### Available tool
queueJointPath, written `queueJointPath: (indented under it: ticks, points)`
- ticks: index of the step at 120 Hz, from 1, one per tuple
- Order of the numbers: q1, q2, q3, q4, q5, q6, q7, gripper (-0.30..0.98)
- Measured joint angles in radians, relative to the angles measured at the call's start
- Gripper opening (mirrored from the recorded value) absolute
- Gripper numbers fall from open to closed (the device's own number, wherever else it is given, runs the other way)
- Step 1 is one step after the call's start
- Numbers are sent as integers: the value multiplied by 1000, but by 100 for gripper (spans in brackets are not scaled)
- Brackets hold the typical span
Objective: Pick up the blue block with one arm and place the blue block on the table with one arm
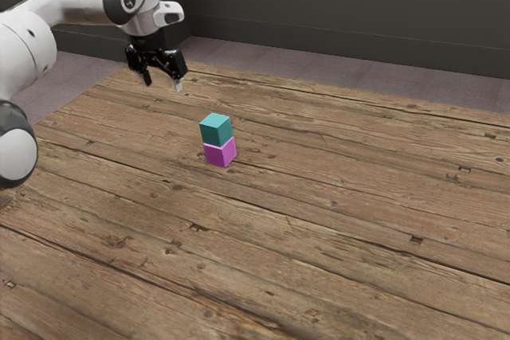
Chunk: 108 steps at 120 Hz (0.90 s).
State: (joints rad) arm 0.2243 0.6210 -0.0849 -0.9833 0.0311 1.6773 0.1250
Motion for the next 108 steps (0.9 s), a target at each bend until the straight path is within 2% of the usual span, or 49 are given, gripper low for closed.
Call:
queueJointPath:
  ticks: [16, 54, 71, 108]
  points:
    - [-3, 146, -59, 145, -3, 24, -6, 69]
    - [-5, 276, -70, 182, -20, 123, -17, 69]
    - [-17, 392, -68, 357, 14, 81, -21, 69]
    - [-32, 461, -83, 401, 30, 99, -25, 69]
